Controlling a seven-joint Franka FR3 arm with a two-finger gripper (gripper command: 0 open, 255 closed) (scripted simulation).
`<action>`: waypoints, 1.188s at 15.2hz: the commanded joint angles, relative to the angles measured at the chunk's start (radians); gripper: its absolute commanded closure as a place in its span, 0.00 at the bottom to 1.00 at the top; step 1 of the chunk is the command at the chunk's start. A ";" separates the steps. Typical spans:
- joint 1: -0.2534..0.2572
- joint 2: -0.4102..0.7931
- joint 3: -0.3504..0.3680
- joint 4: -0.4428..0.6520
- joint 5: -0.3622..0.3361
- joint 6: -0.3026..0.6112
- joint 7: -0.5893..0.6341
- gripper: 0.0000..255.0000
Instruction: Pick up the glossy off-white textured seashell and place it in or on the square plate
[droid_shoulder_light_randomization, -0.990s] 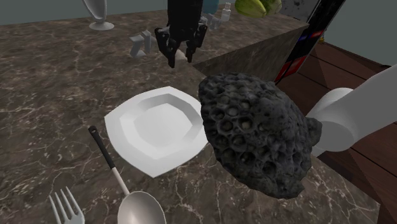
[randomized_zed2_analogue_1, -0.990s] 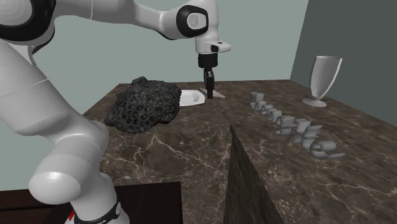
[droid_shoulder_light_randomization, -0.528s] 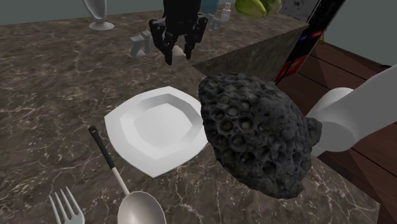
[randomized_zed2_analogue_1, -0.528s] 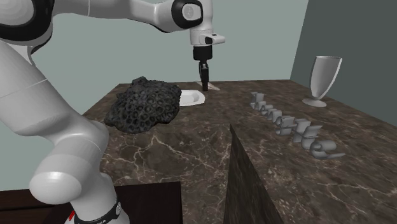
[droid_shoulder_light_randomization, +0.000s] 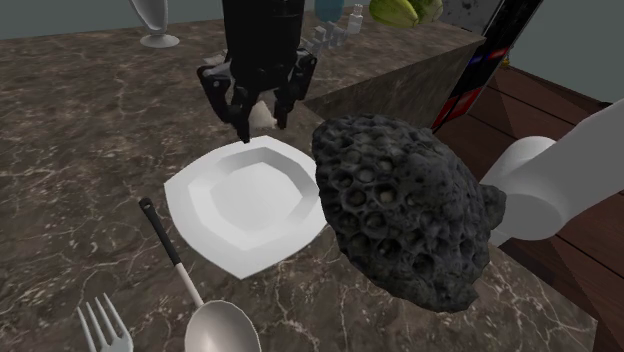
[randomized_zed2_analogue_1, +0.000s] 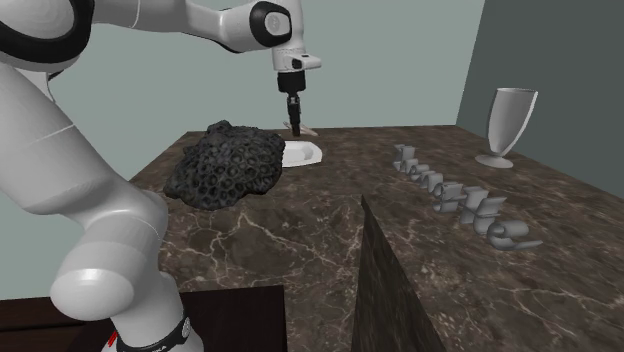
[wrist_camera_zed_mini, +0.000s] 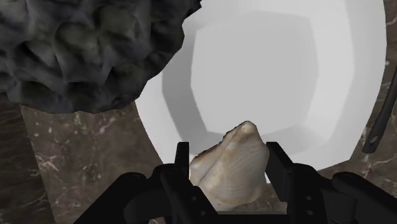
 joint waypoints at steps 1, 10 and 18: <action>0.013 0.010 0.038 0.025 0.002 -0.013 0.055 1.00; 0.026 0.022 0.080 -0.052 0.005 0.079 0.097 1.00; 0.028 0.031 0.093 -0.122 0.005 0.155 0.102 1.00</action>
